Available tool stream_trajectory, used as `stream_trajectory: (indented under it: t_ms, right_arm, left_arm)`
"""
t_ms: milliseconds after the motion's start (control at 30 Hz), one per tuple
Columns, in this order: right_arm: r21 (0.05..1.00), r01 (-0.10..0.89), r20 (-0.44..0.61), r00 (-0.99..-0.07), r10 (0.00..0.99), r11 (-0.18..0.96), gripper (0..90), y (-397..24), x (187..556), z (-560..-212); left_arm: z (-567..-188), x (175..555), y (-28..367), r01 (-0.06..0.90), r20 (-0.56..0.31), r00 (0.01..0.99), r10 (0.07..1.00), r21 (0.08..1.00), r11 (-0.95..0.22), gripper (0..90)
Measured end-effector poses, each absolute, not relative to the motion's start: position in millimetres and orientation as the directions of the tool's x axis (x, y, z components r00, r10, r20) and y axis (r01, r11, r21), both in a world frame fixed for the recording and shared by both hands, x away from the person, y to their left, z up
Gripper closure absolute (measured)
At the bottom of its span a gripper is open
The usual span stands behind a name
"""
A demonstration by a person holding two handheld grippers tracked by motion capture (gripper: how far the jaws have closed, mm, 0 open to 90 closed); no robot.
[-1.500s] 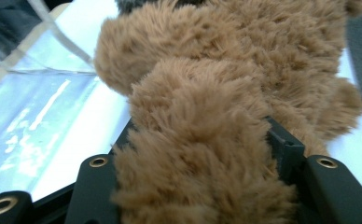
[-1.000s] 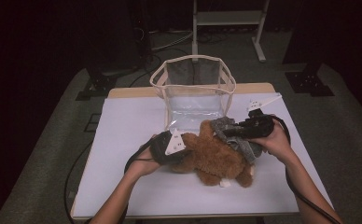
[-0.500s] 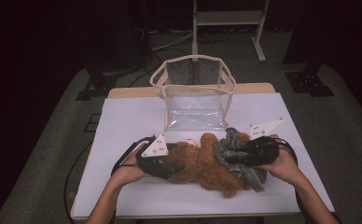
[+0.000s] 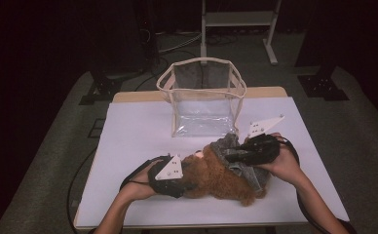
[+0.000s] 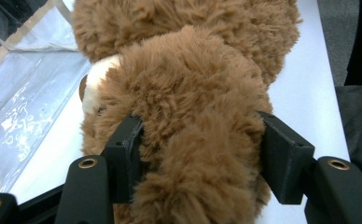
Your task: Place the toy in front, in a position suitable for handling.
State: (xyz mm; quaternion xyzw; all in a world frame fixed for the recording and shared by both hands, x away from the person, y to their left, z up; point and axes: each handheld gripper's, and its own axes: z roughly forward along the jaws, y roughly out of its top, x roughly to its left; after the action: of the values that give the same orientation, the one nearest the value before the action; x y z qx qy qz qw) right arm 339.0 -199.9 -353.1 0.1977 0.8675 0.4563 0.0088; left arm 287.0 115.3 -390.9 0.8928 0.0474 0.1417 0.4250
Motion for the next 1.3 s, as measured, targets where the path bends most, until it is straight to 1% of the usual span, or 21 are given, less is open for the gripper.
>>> stream_trajectory:
  t_ms: [167, 233, 400, 467, 567, 633, 700, 767, 867, 933, 967, 1033, 1100, 1233, 1300]
  right_arm:
    - [0.795, 0.391, 0.196, -0.889, 0.414, 0.463, 69.8, -233, 336, -359]
    - [0.795, 0.397, 0.192, -0.882, 0.431, 0.459, 69.8, -242, 333, -358]
    - [0.819, 0.348, 0.142, -0.893, 0.427, 0.456, 69.9, -245, 318, -343]
    - [0.842, 0.317, 0.131, -0.905, 0.405, 0.436, 69.9, -244, 312, -332]
    - [0.854, 0.289, 0.121, -0.919, 0.375, 0.433, 69.8, -235, 306, -326]
    - [0.845, 0.279, 0.105, -0.923, 0.37, 0.456, 69.4, -226, 306, -329]
    - [0.831, 0.294, 0.116, -0.922, 0.371, 0.473, 69.4, -222, 310, -339]
    - [0.808, 0.322, 0.119, -0.91, 0.397, 0.494, 69.5, -223, 316, -353]
    - [0.821, 0.369, 0.191, -0.896, 0.4, 0.435, 69.7, -235, 322, -367]
    - [0.826, 0.382, 0.199, -0.885, 0.42, 0.414, 69.6, -244, 323, -370]
    - [0.825, 0.387, 0.199, -0.881, 0.43, 0.412, 69.6, -247, 323, -370]
    - [0.824, 0.391, 0.193, -0.874, 0.446, 0.41, 69.6, -252, 322, -368]
    - [0.823, 0.384, 0.175, -0.872, 0.456, 0.419, 69.6, -254, 319, -363]
    - [0.849, 0.329, 0.131, -0.889, 0.439, 0.414, 69.5, -251, 310, -340]
    - [0.86, 0.291, 0.1, -0.902, 0.421, 0.419, 69.4, -243, 308, -327]
  left_arm:
    - [-388, 288, 112, -0.044, 0.216, 0.955, 0.203, 0.782, -0.622, 39.3]
    - [-387, 289, 107, -0.047, 0.222, 0.953, 0.205, 0.779, -0.625, 39.6]
    - [-385, 294, 99, -0.028, 0.217, 0.95, 0.226, 0.777, -0.629, 40.0]
    - [-384, 297, 97, -0.019, 0.211, 0.949, 0.236, 0.781, -0.624, 40.0]
    - [-382, 302, 95, -0.011, 0.198, 0.951, 0.24, 0.793, -0.61, 40.0]
    - [-382, 304, 94, -0.011, 0.196, 0.951, 0.238, 0.792, -0.61, 39.9]
    - [-384, 306, 97, -0.008, 0.191, 0.952, 0.238, 0.795, -0.607, 39.4]
    - [-385, 307, 102, -0.008, 0.187, 0.953, 0.238, 0.802, -0.598, 37.9]
    - [-385, 311, 111, -0.011, 0.183, 0.954, 0.235, 0.81, -0.587, 34.4]
    - [-386, 314, 116, 0.003, 0.179, 0.951, 0.253, 0.811, -0.585, 28.9]
    - [-387, 315, 118, 0.014, 0.168, 0.951, 0.26, 0.815, -0.579, 28.5]
    - [-392, 318, 118, 0.037, 0.141, 0.953, 0.269, 0.825, -0.564, 30.3]
    - [-396, 319, 117, 0.053, 0.121, 0.954, 0.275, 0.833, -0.55, 35.4]
    - [-394, 321, 112, 0.073, 0.094, 0.955, 0.282, 0.846, -0.527, 39.1]
    - [-393, 321, 107, 0.063, 0.097, 0.959, 0.266, 0.844, -0.533, 39.7]
